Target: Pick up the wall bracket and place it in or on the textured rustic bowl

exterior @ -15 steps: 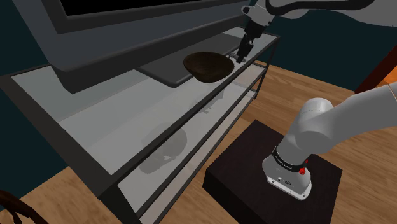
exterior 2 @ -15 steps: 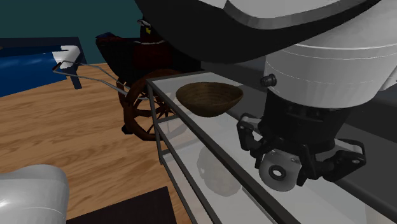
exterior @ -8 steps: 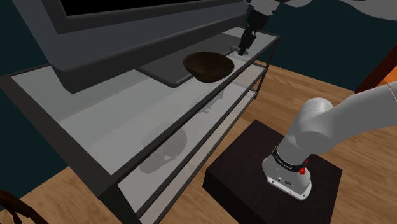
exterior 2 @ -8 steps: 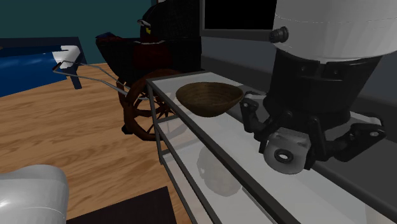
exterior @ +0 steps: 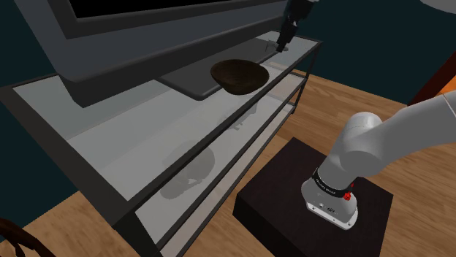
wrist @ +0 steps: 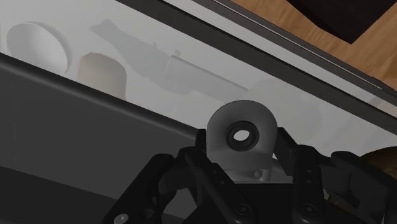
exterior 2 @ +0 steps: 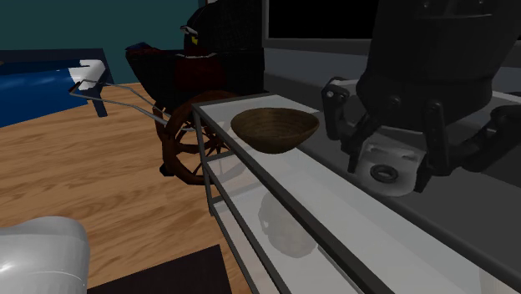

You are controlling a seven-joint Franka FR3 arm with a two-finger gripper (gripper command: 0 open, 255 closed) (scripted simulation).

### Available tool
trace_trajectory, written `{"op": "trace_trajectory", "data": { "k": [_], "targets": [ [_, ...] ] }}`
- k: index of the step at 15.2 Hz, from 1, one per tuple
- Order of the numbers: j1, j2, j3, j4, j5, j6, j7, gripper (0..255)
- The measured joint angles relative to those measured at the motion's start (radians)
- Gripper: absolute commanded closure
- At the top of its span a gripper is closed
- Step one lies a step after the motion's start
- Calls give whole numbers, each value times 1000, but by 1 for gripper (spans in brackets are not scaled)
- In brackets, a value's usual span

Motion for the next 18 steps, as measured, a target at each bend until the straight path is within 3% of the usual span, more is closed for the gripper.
{"op": "trace_trajectory", "data": {
  "k": [11,18],
  "targets": [
    [16,44,13,170,17,-127,16,255],
    [43,2,159,117,53,-112,179,255]
  ]
}}
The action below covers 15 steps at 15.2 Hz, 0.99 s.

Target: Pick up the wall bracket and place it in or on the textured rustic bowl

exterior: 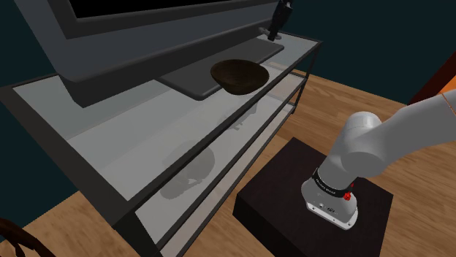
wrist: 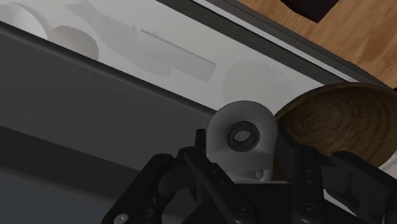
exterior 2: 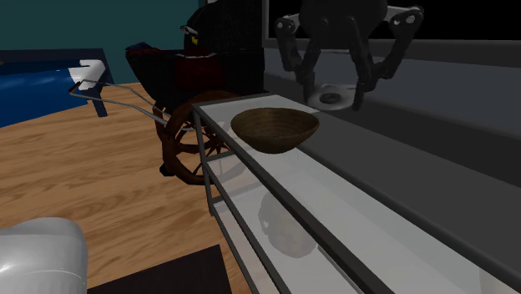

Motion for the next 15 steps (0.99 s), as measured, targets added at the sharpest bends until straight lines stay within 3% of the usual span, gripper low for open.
{"op": "trace_trajectory", "data": {
  "k": [10,15],
  "targets": [
    [50,5,208,-22,65,41,236,255],
    [59,5,239,-67,75,87,269,255]
  ]
}}
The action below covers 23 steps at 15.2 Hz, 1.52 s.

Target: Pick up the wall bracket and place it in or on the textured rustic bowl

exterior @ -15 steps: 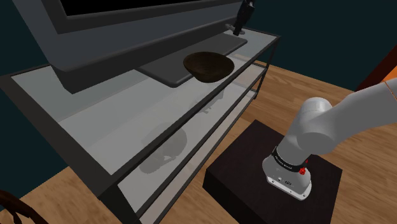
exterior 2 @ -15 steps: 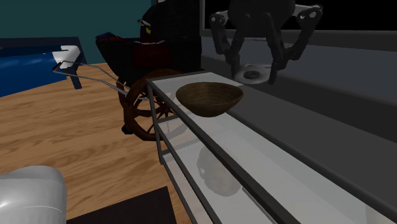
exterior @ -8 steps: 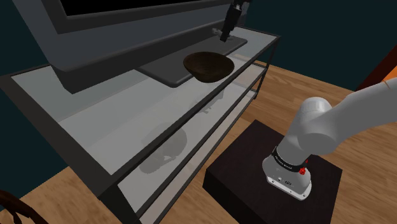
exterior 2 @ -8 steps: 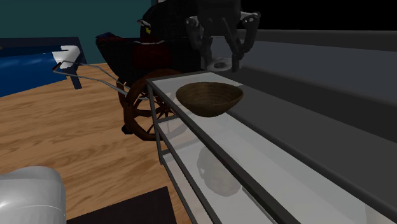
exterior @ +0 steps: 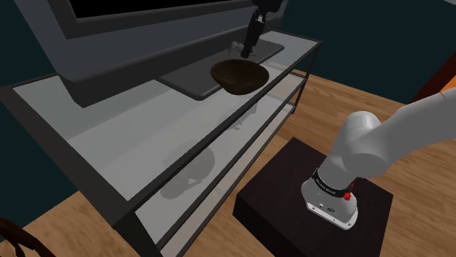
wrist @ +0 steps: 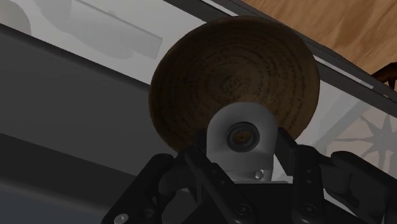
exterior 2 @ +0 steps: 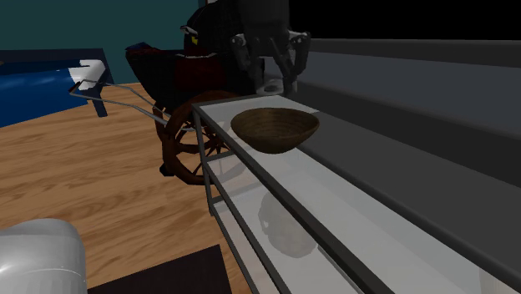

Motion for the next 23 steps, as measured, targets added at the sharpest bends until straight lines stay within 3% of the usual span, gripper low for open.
{"op": "trace_trajectory", "data": {
  "k": [8,15,16,23],
  "targets": [
    [1,-36,4,-137,4,101,-5,255],
    [1,-41,4,-169,5,127,-7,255],
    [1,-41,4,-169,5,128,-7,0],
    [1,-42,4,-153,4,112,-6,0]
  ]
}}
